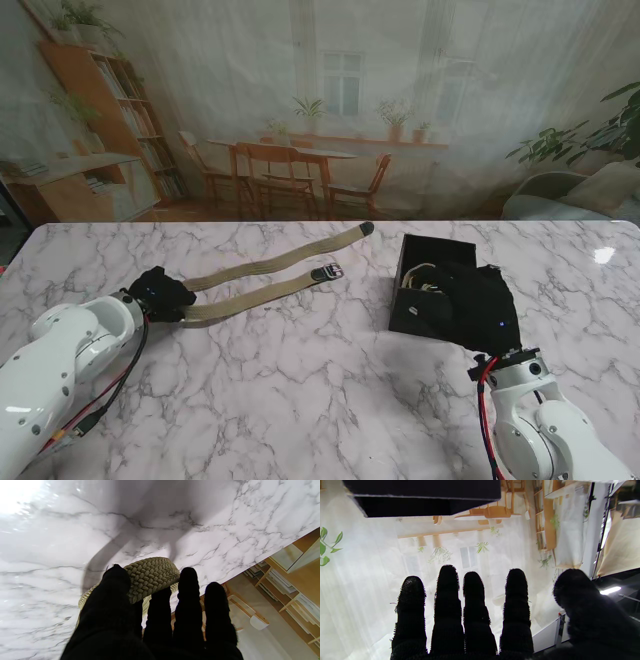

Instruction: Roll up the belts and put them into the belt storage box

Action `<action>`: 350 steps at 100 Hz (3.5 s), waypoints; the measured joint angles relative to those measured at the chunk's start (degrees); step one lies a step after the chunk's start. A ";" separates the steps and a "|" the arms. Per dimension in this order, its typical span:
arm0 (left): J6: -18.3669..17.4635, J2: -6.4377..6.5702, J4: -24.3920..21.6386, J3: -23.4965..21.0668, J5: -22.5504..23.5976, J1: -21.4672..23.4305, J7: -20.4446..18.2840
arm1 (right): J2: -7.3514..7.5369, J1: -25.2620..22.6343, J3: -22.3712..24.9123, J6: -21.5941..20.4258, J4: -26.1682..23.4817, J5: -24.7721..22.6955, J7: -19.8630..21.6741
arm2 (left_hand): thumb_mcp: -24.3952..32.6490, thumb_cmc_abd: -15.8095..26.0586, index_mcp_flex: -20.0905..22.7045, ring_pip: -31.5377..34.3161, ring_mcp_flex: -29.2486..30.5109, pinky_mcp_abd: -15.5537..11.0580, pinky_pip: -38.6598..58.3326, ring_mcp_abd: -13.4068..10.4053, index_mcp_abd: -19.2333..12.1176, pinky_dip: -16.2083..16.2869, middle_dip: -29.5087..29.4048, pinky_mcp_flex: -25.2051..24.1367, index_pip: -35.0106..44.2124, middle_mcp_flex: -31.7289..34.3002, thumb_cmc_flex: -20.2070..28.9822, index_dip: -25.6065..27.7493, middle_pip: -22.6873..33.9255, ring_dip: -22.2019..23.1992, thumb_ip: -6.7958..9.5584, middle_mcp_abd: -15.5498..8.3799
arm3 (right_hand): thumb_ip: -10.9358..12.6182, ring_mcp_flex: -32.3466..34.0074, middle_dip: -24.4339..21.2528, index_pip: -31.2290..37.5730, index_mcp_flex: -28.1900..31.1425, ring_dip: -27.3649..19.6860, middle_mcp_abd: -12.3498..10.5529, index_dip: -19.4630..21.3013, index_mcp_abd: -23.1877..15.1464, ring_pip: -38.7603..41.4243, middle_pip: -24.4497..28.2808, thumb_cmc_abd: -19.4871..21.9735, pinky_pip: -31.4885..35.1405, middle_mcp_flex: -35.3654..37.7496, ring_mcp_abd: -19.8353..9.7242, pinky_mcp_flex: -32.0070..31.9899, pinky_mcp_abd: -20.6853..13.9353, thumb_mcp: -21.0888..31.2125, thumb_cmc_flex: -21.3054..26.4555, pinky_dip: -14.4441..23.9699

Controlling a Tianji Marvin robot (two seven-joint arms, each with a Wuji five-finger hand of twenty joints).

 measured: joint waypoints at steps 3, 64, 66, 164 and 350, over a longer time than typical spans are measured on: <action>-0.77 0.00 -1.25 -1.31 0.46 1.37 0.47 | 0.12 -0.01 -0.04 -0.23 -0.28 -0.40 0.90 | 0.00 0.00 0.00 0.00 -0.01 0.00 0.00 0.00 0.00 -0.01 0.01 0.00 0.00 0.00 0.00 0.00 0.00 0.00 0.00 0.00 | 0.00 0.00 0.00 0.00 0.00 0.00 0.00 0.00 0.00 0.00 0.00 0.00 0.00 0.45 0.28 0.00 0.00 0.00 0.00 0.07; -17.68 0.16 -25.55 -17.14 8.65 21.54 11.62 | 3.39 4.68 -8.10 -10.31 -3.48 2.31 27.01 | -0.01 -0.53 0.00 0.00 0.39 0.00 0.00 -0.19 -0.46 -0.74 0.49 0.76 -0.08 1.45 -0.04 0.03 -2.09 -0.31 0.00 -1.30 | 0.03 -4.17 -0.27 -9.69 -8.36 -0.18 2.79 -2.18 12.19 -1.44 -1.90 2.67 -1.38 -5.04 2.07 -1.97 0.05 -8.08 -2.40 0.15; -17.91 0.16 -25.99 -17.41 8.81 21.94 11.97 | 3.45 5.09 -8.62 -10.18 -3.45 2.45 27.16 | -0.01 -0.54 0.00 0.00 0.39 0.00 0.00 -0.19 -0.47 -0.74 0.49 0.77 -0.09 1.45 -0.04 0.03 -2.09 -0.31 0.00 -1.30 | 0.09 -4.14 -0.25 -10.75 -9.05 -0.27 3.05 -2.29 12.73 -1.39 -2.09 3.00 -1.70 -6.08 2.07 -2.39 0.05 -7.79 -2.94 0.15; -27.86 -0.37 -34.96 -18.24 4.22 25.27 16.89 | 3.22 17.84 -23.97 2.60 -1.88 19.09 38.98 | -0.02 -1.68 0.52 -0.52 1.41 0.00 0.00 -0.20 -0.51 -0.76 0.63 1.82 -0.68 1.47 -0.09 0.71 -2.09 -0.32 0.00 -1.30 | 0.10 -18.58 -2.75 -16.52 -13.12 -1.44 7.34 -0.99 15.76 -3.12 -0.97 0.64 -8.27 -26.15 3.69 -12.44 0.16 -12.11 -6.21 0.41; -27.74 -0.62 -34.76 -15.67 4.25 22.23 17.23 | 2.41 23.24 -29.85 -2.15 2.52 33.85 42.07 | -0.02 -2.72 0.53 -0.54 1.41 0.00 0.66 -0.21 -1.20 -0.76 1.23 1.94 -1.06 1.51 -0.13 1.32 -2.09 -0.08 0.00 -1.40 | -8.93 -5.69 1.63 24.72 12.84 -1.48 -4.37 8.98 -9.91 -1.57 1.75 -14.07 -17.63 6.69 2.98 -12.77 5.14 5.82 6.27 -8.04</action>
